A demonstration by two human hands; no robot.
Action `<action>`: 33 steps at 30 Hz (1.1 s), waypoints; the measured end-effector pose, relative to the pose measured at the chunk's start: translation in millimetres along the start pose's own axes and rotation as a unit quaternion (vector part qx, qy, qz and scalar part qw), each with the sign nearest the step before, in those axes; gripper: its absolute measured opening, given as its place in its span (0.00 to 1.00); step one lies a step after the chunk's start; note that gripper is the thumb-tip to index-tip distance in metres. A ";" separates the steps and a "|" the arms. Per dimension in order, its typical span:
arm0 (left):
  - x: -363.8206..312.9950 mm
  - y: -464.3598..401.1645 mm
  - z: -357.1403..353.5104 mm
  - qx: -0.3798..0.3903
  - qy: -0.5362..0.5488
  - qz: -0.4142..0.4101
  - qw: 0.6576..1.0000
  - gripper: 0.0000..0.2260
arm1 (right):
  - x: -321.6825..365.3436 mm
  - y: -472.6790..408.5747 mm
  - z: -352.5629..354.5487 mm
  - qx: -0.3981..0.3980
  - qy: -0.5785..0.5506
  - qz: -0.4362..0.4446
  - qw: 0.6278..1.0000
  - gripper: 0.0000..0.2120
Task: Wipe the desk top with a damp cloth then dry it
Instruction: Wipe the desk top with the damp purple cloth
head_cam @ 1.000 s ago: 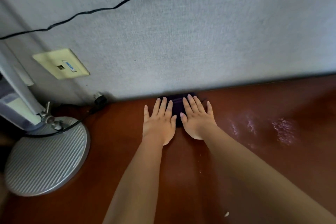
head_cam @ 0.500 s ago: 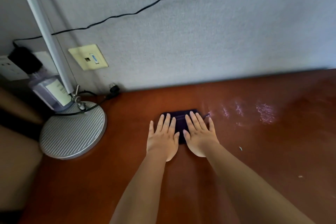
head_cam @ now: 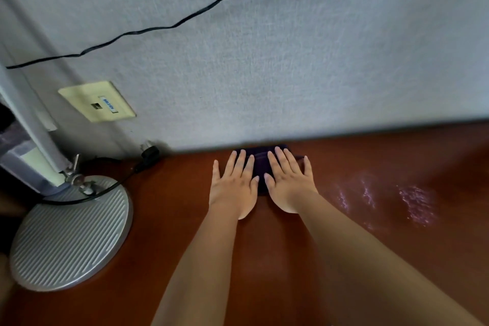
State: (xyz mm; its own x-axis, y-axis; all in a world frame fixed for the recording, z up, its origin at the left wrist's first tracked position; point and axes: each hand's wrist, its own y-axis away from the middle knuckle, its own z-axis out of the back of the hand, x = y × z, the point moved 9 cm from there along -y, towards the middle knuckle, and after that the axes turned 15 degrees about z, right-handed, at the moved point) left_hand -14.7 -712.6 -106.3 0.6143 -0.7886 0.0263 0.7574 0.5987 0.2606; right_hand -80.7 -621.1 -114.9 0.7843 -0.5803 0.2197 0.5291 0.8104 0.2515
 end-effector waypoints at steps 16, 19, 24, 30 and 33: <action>1.9 58.9 -19.2 0.017 -0.002 0.001 1.000 0.25 | 18.0 57.4 -22.0 0.020 -0.004 -0.014 1.000 0.27; 5.4 101.6 -30.7 0.023 -0.009 -0.010 1.000 0.25 | 35.0 98.3 -36.0 0.021 -0.005 -0.022 1.000 0.27; 10.4 156.1 -43.4 0.022 -0.018 -0.020 0.999 0.25 | 56.0 150.3 -55.9 0.032 -0.014 -0.031 0.999 0.27; 9.6 164.4 -44.1 0.011 -0.024 -0.039 0.999 0.25 | 58.0 157.9 -59.6 0.037 -0.006 -0.035 0.999 0.27; 8.0 152.2 -42.5 0.010 -0.027 -0.043 0.999 0.25 | 53.5 146.2 -55.4 0.034 0.000 -0.029 0.999 0.27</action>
State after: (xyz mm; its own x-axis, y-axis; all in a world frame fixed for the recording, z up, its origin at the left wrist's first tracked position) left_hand 114.9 -621.9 -107.5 0.5339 -0.8437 0.0553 0.8021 0.5261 0.2826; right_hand 56.6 -529.2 -118.6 0.7528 -0.6262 0.2027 0.5504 0.7678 0.3280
